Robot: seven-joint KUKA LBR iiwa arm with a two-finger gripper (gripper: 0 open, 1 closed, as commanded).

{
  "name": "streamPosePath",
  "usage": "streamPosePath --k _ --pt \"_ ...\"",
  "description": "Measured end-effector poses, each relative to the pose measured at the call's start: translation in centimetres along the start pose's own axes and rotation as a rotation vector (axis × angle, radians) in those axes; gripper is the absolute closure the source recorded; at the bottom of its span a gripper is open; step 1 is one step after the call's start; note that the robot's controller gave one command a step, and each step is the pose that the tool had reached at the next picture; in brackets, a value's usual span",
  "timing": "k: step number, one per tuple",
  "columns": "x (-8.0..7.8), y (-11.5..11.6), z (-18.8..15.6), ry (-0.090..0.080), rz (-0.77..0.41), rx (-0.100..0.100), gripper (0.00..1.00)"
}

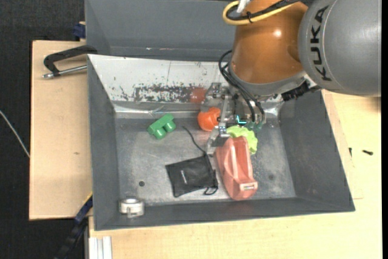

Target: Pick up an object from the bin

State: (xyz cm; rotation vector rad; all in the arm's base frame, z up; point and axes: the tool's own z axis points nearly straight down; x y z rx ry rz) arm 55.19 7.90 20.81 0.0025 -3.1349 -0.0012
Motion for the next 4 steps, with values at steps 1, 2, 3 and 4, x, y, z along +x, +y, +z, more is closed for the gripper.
streamPosePath --k 1,2,3,4 --pt "-0.2 0.0 -0.4 -0.009 0.001 -0.001 0.0" --pt "0.2 -0.8 6.3 -0.012 -0.012 -0.001 0.0" --pt "-0.6 -2.2 8.9 -0.006 -0.238 0.0 0.0" --pt "5.5 -1.7 13.5 -0.012 -0.358 0.001 1.0"
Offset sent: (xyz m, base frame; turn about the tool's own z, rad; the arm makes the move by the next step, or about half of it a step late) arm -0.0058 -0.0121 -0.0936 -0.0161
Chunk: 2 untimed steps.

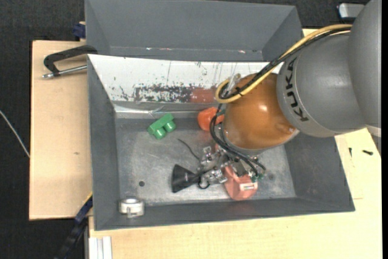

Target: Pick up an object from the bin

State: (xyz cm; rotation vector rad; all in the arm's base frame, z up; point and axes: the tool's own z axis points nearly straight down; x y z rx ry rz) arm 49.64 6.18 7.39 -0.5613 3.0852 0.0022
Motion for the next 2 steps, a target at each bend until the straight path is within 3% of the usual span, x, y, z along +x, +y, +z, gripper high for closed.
streamPosePath --k 1,2 --pt "0.0 0.0 0.0 0.0 0.0 0.0 1.0" --pt "-1.3 0.3 -16.5 -0.003 -0.038 0.001 1.0"
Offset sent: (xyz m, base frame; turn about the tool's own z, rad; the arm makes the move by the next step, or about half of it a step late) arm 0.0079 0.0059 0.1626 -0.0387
